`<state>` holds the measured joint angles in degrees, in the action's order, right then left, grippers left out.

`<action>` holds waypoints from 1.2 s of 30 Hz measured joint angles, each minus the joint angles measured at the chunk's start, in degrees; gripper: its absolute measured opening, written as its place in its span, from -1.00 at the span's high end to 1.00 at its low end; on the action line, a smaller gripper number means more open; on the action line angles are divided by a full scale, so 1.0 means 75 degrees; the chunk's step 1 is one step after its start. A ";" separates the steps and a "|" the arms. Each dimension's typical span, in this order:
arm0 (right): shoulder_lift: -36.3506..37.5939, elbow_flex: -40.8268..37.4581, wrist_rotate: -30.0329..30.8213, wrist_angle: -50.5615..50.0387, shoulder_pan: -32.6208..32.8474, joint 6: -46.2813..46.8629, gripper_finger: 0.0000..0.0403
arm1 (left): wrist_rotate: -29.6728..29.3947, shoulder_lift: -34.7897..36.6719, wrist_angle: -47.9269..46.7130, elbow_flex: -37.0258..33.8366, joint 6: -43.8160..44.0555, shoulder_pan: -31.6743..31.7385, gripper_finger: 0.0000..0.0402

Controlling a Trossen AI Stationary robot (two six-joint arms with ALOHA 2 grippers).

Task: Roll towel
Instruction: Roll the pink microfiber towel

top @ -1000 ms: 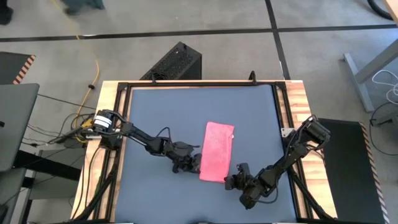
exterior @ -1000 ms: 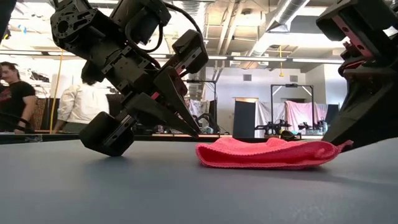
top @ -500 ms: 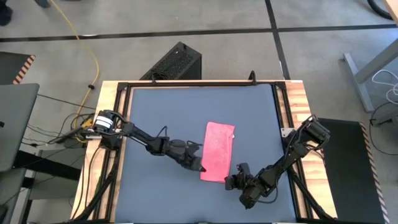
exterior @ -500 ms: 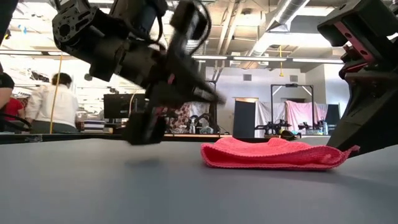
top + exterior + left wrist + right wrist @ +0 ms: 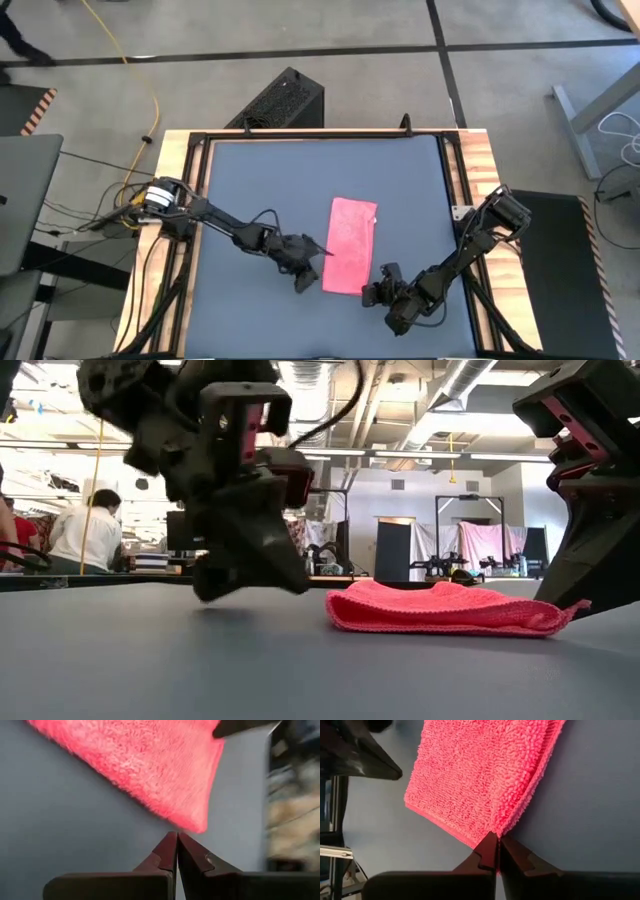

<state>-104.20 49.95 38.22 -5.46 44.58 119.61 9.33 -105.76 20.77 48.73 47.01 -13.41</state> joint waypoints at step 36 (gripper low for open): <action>0.0000 0.0000 -0.0117 0.0039 -0.0114 -0.0006 0.82 | 0.0654 -0.0672 -0.2489 0.2207 -0.3311 -0.0105 1.00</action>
<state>-104.20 49.95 37.34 -5.17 43.72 119.57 14.24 -110.80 2.11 65.28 22.18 -14.20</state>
